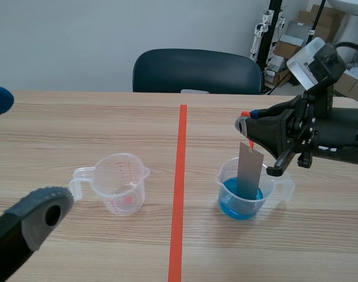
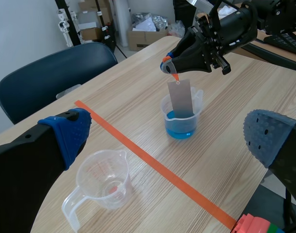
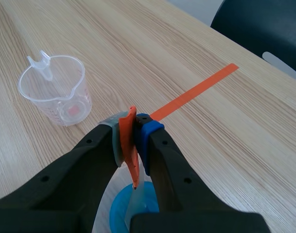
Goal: Do the redox reaction experiment. hold the plate still in the solution
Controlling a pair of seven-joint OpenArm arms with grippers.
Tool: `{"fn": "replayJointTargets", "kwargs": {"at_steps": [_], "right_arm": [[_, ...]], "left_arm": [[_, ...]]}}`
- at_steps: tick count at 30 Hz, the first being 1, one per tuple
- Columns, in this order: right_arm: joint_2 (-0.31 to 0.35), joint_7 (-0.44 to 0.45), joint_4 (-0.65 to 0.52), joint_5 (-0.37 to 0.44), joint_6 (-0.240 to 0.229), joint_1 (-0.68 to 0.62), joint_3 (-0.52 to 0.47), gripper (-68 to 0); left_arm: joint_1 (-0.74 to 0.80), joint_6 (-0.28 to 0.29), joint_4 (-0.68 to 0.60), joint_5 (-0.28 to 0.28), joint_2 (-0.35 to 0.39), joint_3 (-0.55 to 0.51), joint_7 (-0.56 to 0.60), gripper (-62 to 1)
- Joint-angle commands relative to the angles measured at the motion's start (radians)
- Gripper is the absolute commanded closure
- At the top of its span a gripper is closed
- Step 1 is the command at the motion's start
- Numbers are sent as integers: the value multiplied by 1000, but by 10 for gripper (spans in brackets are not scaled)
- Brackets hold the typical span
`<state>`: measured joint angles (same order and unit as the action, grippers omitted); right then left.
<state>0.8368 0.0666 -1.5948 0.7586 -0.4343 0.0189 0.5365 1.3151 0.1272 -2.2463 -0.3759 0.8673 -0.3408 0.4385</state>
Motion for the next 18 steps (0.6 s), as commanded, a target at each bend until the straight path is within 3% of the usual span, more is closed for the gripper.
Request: {"fn": "replayJointTargets", "kwargs": {"at_steps": [1, 5, 18], "right_arm": [[5, 8, -10, 4, -1, 8, -12, 0], [5, 8, -10, 4, -1, 8, -12, 0], [5, 7, -10, 4, -1, 8, -12, 0]], "left_arm": [[2, -1, -18, -7, -7, 0, 18, -623], [2, -1, -18, -34, -7, 0, 18, -623], [2, -1, -18, -36, -7, 0, 18, -623]]}}
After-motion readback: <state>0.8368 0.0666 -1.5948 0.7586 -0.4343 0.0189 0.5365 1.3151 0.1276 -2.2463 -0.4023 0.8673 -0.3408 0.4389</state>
